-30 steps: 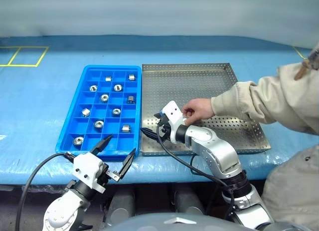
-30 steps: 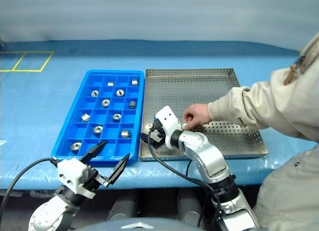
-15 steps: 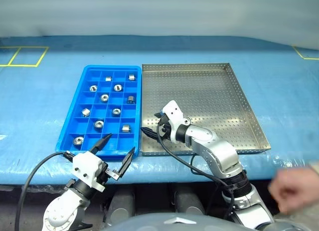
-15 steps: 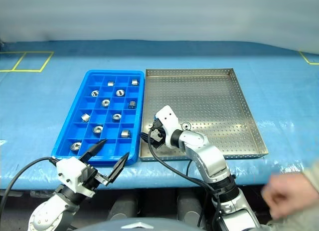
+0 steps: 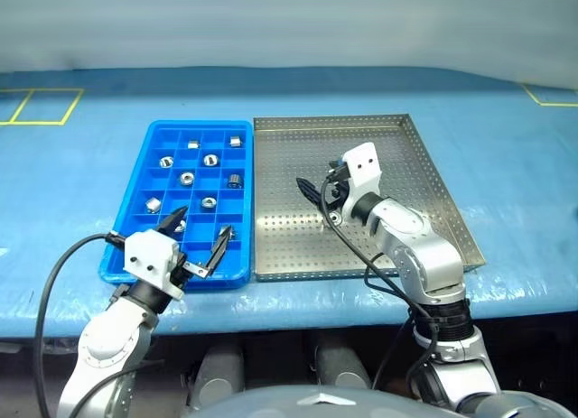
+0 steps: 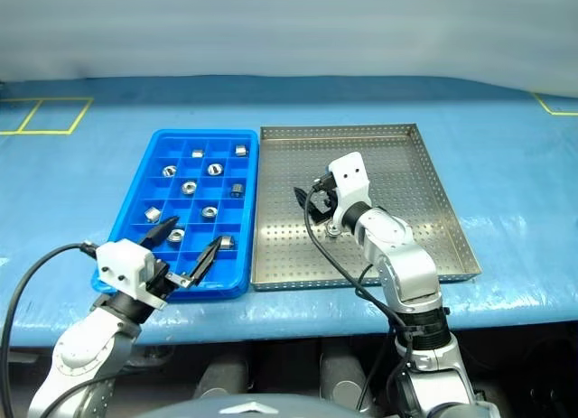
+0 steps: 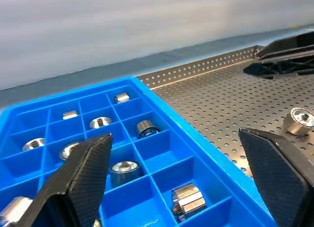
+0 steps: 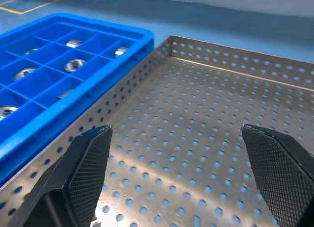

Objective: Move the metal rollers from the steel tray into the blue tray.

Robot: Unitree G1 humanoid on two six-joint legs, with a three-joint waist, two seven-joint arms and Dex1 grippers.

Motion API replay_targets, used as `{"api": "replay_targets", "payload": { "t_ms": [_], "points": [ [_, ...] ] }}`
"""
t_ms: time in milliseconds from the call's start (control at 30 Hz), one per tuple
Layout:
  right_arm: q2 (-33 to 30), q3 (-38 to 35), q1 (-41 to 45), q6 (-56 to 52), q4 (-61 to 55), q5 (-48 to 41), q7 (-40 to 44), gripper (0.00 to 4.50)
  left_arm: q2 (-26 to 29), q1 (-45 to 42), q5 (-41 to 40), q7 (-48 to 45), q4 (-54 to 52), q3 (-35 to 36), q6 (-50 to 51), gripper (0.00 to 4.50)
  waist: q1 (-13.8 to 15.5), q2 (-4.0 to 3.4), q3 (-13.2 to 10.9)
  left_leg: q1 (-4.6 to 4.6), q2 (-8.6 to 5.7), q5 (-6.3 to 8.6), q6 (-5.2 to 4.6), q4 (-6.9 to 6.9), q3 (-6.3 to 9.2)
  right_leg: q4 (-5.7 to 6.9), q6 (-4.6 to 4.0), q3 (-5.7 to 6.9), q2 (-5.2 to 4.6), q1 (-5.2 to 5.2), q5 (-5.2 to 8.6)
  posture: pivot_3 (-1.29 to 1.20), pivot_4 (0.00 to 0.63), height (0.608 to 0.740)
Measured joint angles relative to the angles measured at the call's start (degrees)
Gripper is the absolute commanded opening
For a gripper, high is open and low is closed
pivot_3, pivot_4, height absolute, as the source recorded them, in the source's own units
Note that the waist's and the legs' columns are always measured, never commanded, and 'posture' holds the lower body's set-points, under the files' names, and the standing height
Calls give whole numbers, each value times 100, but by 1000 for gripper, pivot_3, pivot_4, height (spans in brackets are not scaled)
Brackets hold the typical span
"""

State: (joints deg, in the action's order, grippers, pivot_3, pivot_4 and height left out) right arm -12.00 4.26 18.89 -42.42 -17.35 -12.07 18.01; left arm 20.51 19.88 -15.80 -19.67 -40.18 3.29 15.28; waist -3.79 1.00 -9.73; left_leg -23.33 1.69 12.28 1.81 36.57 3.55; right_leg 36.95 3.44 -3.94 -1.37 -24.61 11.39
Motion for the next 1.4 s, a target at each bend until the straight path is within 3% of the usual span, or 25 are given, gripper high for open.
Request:
{"api": "replay_targets", "payload": {
  "t_ms": [167,300,533,900,1167,1400],
  "points": [
    [-23,-37,-257,-131,-156,23,-185,4439,18,-532,-119,29,83,8,523,4500,-115,-3,2,8,0,0,0,1,-1,10,3,-8,4,3,-2,-116,150,740],
    [-347,-145,-884,-200,-833,-78,-85,4439,405,-1661,-497,-227,774,78,1431,4500,-137,-8,1,0,-2,0,-1,32,13,14,5,-2,8,10,-3,-173,150,740],
    [-728,-183,-1386,-273,-1451,-276,182,4439,462,-3132,-547,-710,1780,-305,1680,4500,-480,-7,2,-10,-7,1,-2,49,4,6,28,-16,6,9,-17,-260,150,740],
    [-710,-28,-2056,-293,-1990,-303,56,4439,-79,-4766,158,-1882,4261,-1538,438,4500,-1070,-8,3,-17,-13,7,-13,46,4,-2,35,-27,7,7,-21,-350,150,740],
    [-533,112,-2454,2,-2007,-173,-177,4439,-403,-5179,739,-2336,5562,-1972,-352,4500,-1503,-8,2,-16,-13,7,-14,42,1,-1,37,-34,6,8,-21,-390,150,740],
    [-449,139,-2495,98,-2009,-146,-320,4439,-352,-5313,1377,-2408,5964,-2293,-429,4500,-1741,-7,2,-14,-13,7,-14,36,-2,-3,40,-40,7,6,-23,-404,150,740]
  ]
}}
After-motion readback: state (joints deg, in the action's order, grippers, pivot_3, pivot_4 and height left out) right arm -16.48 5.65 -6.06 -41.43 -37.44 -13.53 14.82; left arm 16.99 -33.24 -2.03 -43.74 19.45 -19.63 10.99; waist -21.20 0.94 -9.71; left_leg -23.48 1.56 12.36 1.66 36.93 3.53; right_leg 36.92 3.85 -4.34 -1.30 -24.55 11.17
